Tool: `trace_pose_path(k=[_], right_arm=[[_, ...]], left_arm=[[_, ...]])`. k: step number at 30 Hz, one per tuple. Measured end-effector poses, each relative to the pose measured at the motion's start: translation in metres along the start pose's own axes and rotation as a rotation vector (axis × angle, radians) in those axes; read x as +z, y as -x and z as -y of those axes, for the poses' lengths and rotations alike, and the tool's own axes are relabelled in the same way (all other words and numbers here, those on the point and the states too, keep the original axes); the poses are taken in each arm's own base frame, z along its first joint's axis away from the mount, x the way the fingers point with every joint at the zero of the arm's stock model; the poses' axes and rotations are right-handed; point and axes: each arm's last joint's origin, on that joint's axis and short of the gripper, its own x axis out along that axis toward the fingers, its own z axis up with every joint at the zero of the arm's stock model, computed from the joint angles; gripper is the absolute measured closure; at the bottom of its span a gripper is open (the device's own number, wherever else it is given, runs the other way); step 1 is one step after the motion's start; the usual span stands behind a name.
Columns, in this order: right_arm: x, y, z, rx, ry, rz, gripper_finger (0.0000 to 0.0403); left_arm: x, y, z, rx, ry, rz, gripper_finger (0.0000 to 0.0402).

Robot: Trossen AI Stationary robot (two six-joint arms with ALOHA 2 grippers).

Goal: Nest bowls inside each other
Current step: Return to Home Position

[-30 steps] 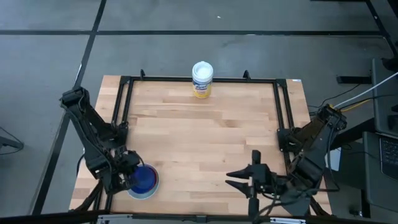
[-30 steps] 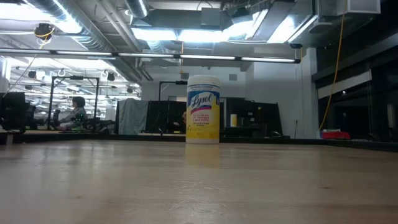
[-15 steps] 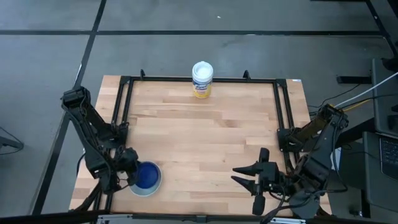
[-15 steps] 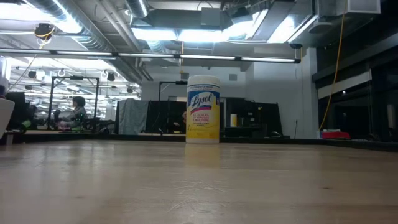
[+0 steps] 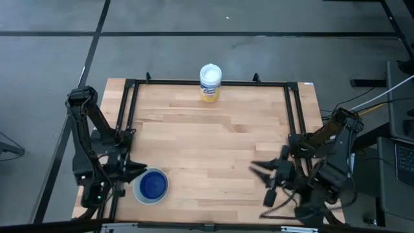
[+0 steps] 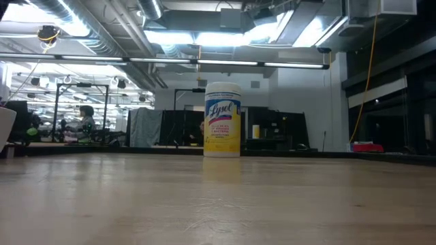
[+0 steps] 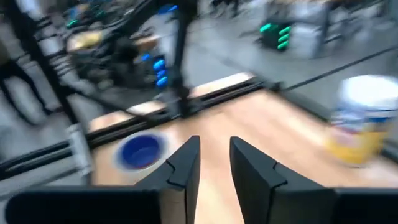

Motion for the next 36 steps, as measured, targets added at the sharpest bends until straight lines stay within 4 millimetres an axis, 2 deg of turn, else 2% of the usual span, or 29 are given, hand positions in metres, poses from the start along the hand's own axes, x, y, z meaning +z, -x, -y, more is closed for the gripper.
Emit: trace_pose_path(k=[3, 5, 6, 10, 13, 16, 21, 28, 32, 36], right_arm=[[-0.009, 0.023, 0.027, -0.078, -0.017, 0.108, 0.0317], [-0.015, 0.038, 0.049, -0.058, -0.061, 0.199, 0.0318], [-0.021, 0.040, 0.054, -0.034, -0.117, 0.229, 0.0318], [-0.055, 0.036, 0.092, -0.019, -0.176, 0.183, 0.0314], [-0.084, 0.030, 0.123, -0.022, -0.191, 0.185, 0.0305], [-0.101, 0.026, 0.155, -0.019, -0.190, 0.207, 0.0297], [-0.130, 0.020, 0.196, -0.022, -0.147, 0.215, 0.0294], [-0.176, 0.014, 0.237, 0.026, -0.087, 0.192, 0.0297], [-0.208, 0.008, 0.254, 0.063, -0.071, 0.210, 0.0290], [-0.211, 0.008, 0.258, 0.069, -0.019, 0.218, 0.0287]], left_arm=[[0.008, -0.002, -0.005, 0.010, 0.002, 0.011, 0.0337], [0.014, -0.009, -0.010, 0.044, 0.002, 0.032, 0.0339], [0.018, -0.014, -0.013, 0.068, -0.003, 0.042, 0.0340], [0.037, -0.026, -0.030, 0.144, -0.071, 0.080, 0.0341], [0.050, -0.029, -0.045, 0.185, -0.127, 0.097, 0.0341], [0.057, -0.027, -0.068, 0.208, -0.177, 0.105, 0.0341], [0.045, -0.022, -0.117, 0.250, -0.176, 0.120, 0.0341], [0.010, -0.014, -0.180, 0.291, -0.246, 0.125, 0.0341], [0.011, -0.013, -0.179, 0.282, -0.315, 0.115, 0.0341], [0.007, -0.014, -0.175, 0.272, -0.349, 0.104, 0.0341]])
